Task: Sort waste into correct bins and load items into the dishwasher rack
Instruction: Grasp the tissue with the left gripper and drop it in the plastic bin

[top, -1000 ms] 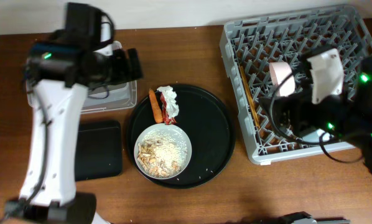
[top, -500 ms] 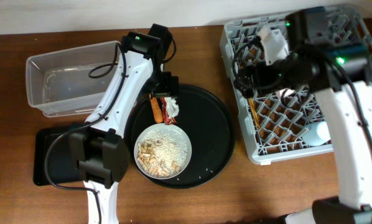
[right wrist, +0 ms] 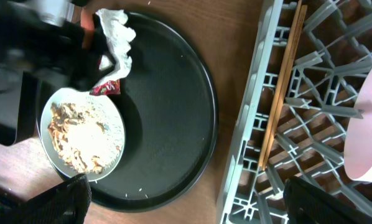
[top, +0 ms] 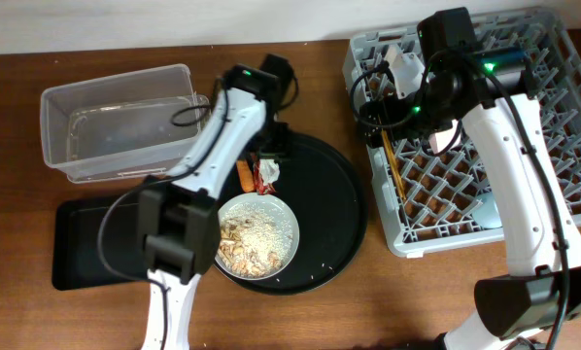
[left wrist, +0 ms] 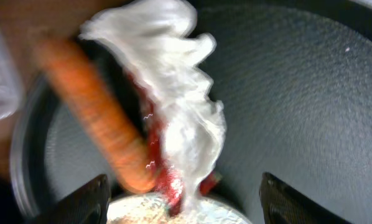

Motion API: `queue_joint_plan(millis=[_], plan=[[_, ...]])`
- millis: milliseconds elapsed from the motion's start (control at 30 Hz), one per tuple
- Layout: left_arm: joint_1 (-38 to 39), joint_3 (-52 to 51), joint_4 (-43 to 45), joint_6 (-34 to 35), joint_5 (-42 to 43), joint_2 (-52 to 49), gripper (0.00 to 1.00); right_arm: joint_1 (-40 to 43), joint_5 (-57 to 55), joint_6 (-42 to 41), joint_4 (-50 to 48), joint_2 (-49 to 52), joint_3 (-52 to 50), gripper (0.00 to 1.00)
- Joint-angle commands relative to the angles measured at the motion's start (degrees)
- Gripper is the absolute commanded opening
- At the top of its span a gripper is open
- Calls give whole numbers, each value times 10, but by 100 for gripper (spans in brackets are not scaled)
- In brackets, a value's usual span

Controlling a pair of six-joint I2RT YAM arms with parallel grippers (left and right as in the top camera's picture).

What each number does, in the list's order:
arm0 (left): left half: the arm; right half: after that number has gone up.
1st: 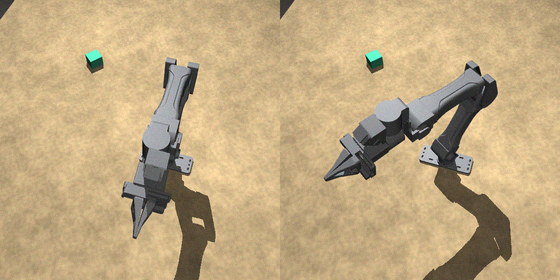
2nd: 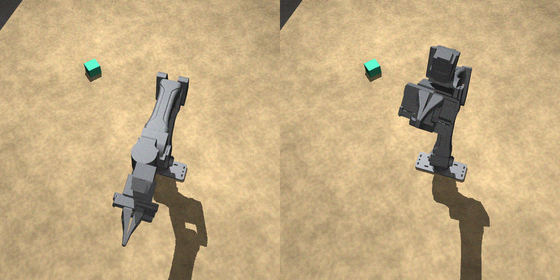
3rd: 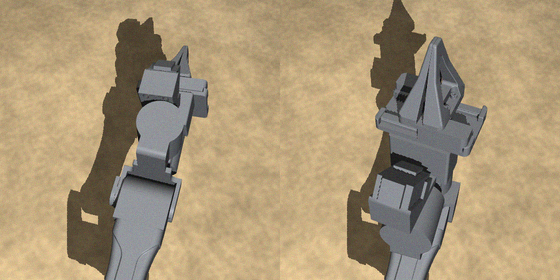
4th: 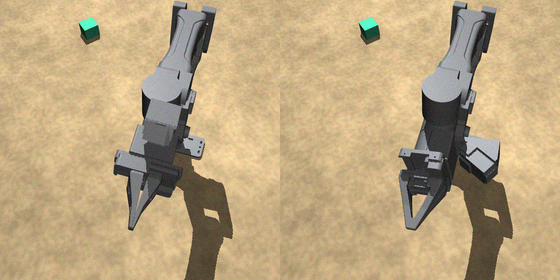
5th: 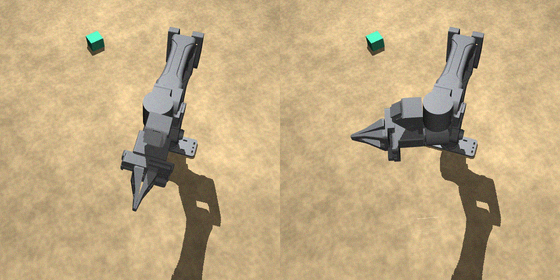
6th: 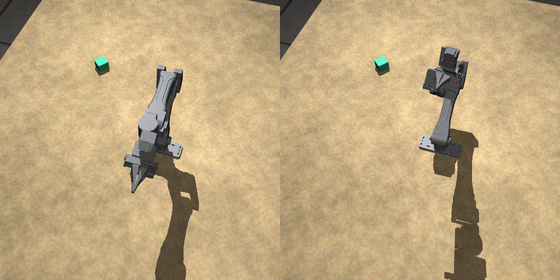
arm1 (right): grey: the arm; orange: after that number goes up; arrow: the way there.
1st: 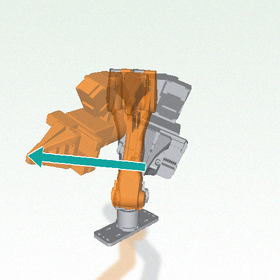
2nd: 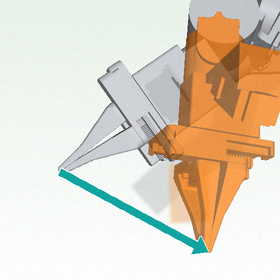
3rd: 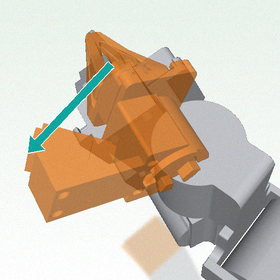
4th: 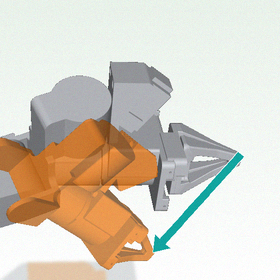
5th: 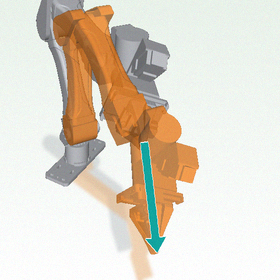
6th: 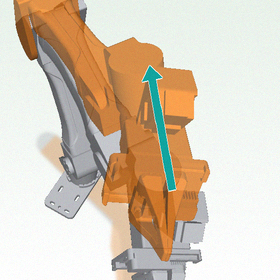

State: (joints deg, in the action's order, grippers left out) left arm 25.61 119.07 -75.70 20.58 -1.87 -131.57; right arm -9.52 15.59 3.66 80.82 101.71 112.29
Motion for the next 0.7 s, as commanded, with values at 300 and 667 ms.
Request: queue_joint_plan(millis=[300,667], plan=[[15,-8,113,-2,-117,-85,52,-2,5,0,0,1,2,98],[12,54,92,-2,-117,-86,57,-2,5,0,0,1,2,98]])
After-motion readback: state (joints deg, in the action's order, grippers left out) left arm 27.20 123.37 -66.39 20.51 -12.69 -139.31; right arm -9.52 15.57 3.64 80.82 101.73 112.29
